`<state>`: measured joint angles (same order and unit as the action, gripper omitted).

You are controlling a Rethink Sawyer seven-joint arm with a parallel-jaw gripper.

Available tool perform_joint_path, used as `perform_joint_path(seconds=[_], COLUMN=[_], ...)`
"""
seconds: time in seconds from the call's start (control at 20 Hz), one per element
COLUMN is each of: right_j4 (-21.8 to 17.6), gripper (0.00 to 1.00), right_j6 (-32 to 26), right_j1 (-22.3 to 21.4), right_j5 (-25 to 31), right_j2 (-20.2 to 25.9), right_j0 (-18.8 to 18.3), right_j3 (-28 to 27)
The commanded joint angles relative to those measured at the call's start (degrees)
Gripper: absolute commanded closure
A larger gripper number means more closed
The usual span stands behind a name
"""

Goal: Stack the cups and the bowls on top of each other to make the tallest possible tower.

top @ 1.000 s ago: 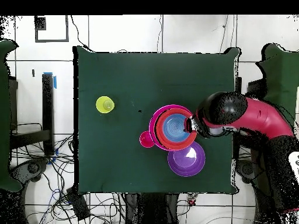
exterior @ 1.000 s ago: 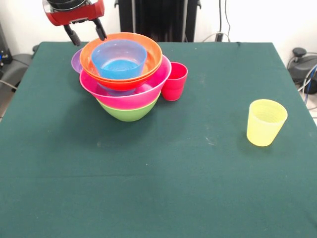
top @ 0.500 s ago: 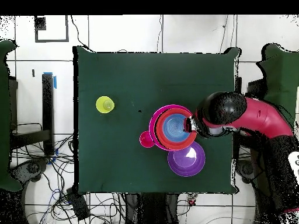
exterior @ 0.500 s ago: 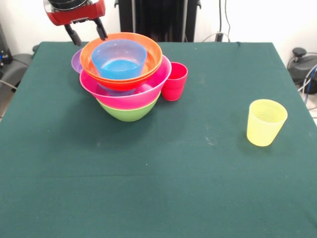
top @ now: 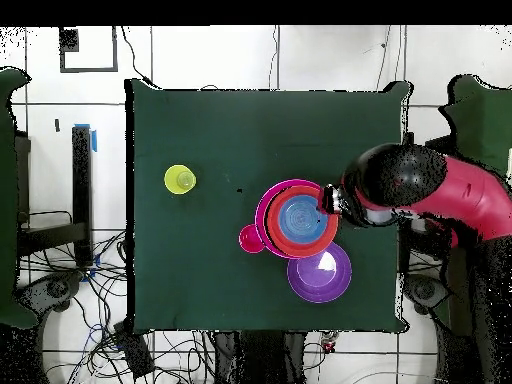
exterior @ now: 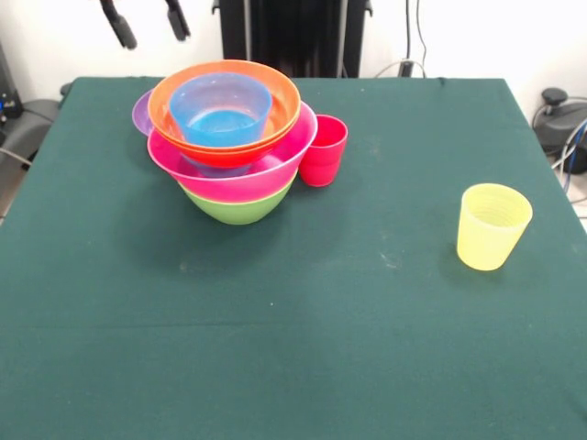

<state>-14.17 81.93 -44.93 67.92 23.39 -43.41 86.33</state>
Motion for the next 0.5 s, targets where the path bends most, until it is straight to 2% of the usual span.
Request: perform_joint_path(seconds=[0.05, 0.3, 0.5], right_j4=[2.6, 3.9, 4.7], gripper=[0.00, 0.00, 0.00], right_j6=[15.2, 23.6, 26.0], right_j1=[-3.9, -0.1, 4.8], right_j5=[8.4, 7.2, 5.0], right_j2=[-3.0, -5.3, -5.5], right_j0=[5.3, 9.5, 11.4], right_j3=[-7.0, -12.7, -16.2])
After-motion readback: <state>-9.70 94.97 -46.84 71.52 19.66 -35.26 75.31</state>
